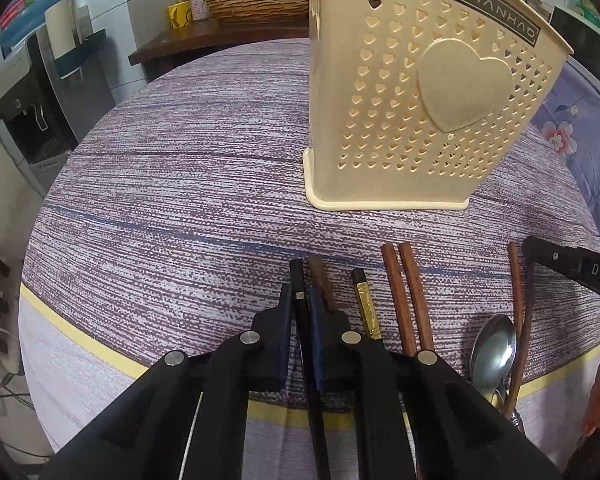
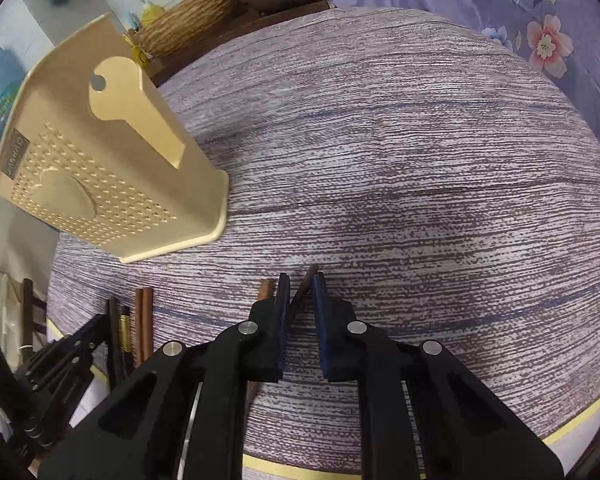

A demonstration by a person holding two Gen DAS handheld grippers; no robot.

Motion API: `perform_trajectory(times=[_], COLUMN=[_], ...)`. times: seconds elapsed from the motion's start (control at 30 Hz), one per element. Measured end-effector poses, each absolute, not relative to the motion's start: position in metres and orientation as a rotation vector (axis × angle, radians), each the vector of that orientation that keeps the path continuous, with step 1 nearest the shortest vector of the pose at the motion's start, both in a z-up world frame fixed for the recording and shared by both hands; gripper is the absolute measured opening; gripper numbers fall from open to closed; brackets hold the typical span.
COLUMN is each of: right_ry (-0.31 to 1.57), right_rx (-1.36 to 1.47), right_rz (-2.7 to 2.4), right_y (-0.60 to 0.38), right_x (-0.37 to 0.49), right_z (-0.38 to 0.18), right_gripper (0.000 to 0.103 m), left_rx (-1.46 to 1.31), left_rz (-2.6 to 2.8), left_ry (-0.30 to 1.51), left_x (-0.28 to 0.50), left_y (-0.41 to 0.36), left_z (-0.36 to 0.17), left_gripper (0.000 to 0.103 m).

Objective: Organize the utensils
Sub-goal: 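Grasp a black chopstick with the left tool while the right tool grasps a brown chopstick, then lift both chopsticks and lower them upright into the cream utensil holder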

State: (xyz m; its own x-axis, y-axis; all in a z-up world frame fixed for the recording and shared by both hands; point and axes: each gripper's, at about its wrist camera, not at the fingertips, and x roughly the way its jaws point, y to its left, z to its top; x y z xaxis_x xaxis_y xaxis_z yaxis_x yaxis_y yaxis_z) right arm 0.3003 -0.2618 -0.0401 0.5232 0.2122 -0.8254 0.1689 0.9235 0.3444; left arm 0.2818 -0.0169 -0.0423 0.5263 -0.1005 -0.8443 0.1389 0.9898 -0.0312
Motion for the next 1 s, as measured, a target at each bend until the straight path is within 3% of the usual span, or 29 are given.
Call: perform_trajectory(times=[0.27, 0.8, 1.0], right_ry=[0.894, 0.515, 0.466], right_rx=[0.394, 0.214, 0.159], right_rz=[0.111, 0.307, 0.327], right_y=[-0.261, -0.252, -0.247], right_x=[0.283, 0.215, 0.206], right_z=[-0.006, 0.133, 0.154], right_gripper=[0.011, 0.007, 0.006], left_rx=[-0.019, -0.098, -0.088], left_rz=[-0.175, -0.241, -0.231], left_ry=[0.959, 0.642, 0.572], left_x=[0.264, 0.216, 0.206], left_y=[-0.015, 0.016, 0.021], left_z=[-0.035, 0.075, 0.094], left_gripper=[0.009, 0.009, 0.009])
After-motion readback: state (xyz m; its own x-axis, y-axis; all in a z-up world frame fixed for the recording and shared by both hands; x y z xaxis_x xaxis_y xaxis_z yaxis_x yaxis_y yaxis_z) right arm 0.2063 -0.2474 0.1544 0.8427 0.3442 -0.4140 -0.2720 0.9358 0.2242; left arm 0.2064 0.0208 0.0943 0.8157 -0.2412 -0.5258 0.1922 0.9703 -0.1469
